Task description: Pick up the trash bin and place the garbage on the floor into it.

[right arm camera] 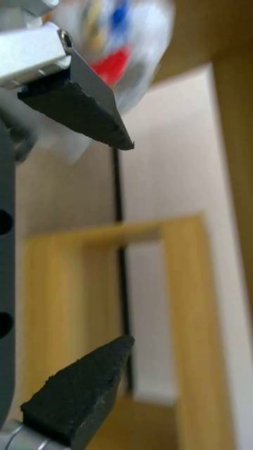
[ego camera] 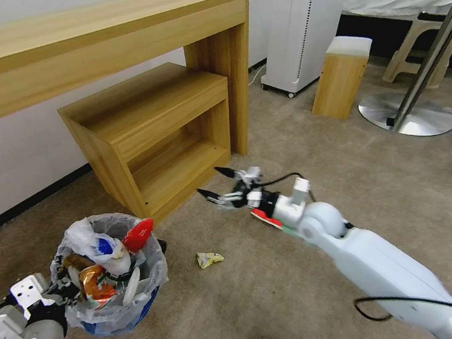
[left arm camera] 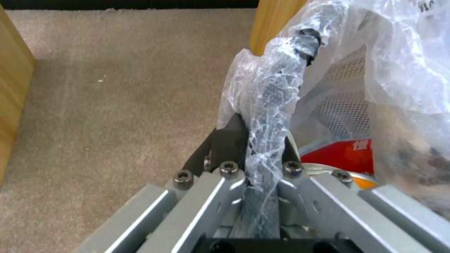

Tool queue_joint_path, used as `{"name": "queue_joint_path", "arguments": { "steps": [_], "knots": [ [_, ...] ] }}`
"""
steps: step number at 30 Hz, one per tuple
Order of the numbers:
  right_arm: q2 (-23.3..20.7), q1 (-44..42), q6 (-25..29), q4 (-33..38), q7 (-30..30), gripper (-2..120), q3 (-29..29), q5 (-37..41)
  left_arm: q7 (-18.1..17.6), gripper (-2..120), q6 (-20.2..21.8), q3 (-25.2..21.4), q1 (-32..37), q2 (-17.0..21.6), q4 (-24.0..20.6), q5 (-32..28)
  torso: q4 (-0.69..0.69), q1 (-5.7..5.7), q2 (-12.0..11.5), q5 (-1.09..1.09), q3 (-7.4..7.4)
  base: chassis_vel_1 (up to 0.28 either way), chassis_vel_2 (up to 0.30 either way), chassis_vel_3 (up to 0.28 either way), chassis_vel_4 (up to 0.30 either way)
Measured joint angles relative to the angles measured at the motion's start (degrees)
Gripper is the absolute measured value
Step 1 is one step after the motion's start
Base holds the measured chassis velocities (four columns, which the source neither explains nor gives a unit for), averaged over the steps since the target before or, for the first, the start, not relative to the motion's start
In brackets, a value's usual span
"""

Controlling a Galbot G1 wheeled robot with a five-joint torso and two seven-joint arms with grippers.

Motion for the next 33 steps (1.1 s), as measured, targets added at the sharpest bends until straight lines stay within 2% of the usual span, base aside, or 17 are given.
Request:
{"name": "queue_joint_path", "arguments": {
  "steps": [2,6,14,19,21,27,29,31,32,33],
  "knots": [
    [0.1,-3.6,-1.8,0.3,4.7,100,2.4,-3.1,-0.1,1,0.3,-0.2,0.0,0.3,0.1,-0.5,-0.01,0.00,0.0,0.00,0.00,0.000,0.000,0.000,0.000],
    [1.4,-5.2,-4.5,-1.3,8.7,100,3.9,-5.3,-0.1,1,0.5,-0.2,0.2,0.5,0.0,-0.6,0.00,0.00,0.0,-0.01,0.00,0.000,0.000,0.000,0.000],
    [4.0,-4.4,-8.8,-4.8,9.4,100,2.6,-7.9,-0.1,1,0.6,-1.1,0.8,0.6,-0.9,-0.8,0.01,0.00,0.0,-0.02,0.00,0.000,0.000,0.000,0.000],
    [6.1,-3.1,-11.4,-7.3,5.9,100,0.7,-11.2,0.0,1,0.6,-1.3,1.3,0.6,-1.7,-0.8,0.01,0.00,0.0,-0.02,0.00,0.000,0.000,0.000,0.000],
    [8.3,-1.8,-13.5,-9.9,3.5,100,-0.9,-13.8,0.0,1,0.7,-0.8,1.5,0.2,-2.2,-0.6,0.01,0.00,0.0,-0.02,0.00,0.000,0.000,0.000,0.000],
    [12.7,0.2,-16.1,-14.9,1.8,100,-2.9,-17.7,-0.1,1,0.7,0.3,1.5,-0.3,-2.8,0.2,0.01,0.00,0.0,-0.02,0.01,0.000,0.000,0.000,0.000],
    [17.9,3.1,-16.0,-23.5,-2.1,100,-3.3,-26.4,-0.1,1,0.7,1.3,1.6,-0.8,-3.3,1.1,0.01,0.00,0.0,-0.03,0.01,0.000,0.000,0.000,0.000],
    [17.9,3.1,-16.0,-23.5,-2.1,100,-3.3,-26.4,-0.1,1,0.7,1.3,1.6,-0.8,-3.3,1.1,0.01,0.00,0.0,-0.03,0.01,0.000,0.000,0.000,0.000],
    [19.5,4.4,-13.8,-27.6,-4.6,100,-3.1,-28.8,-0.1,1,0.7,1.7,1.5,-1.0,-3.4,1.5,0.01,0.00,0.0,-0.03,0.01,0.000,0.000,0.000,0.000],
    [22.9,6.4,-10.0,-35.9,-9.9,100,-1.6,-33.6,-0.1,1,0.7,2.6,1.2,-1.5,-3.3,2.5,0.01,0.00,0.0,-0.02,0.01,0.000,0.000,0.000,0.000]
  ]
}}
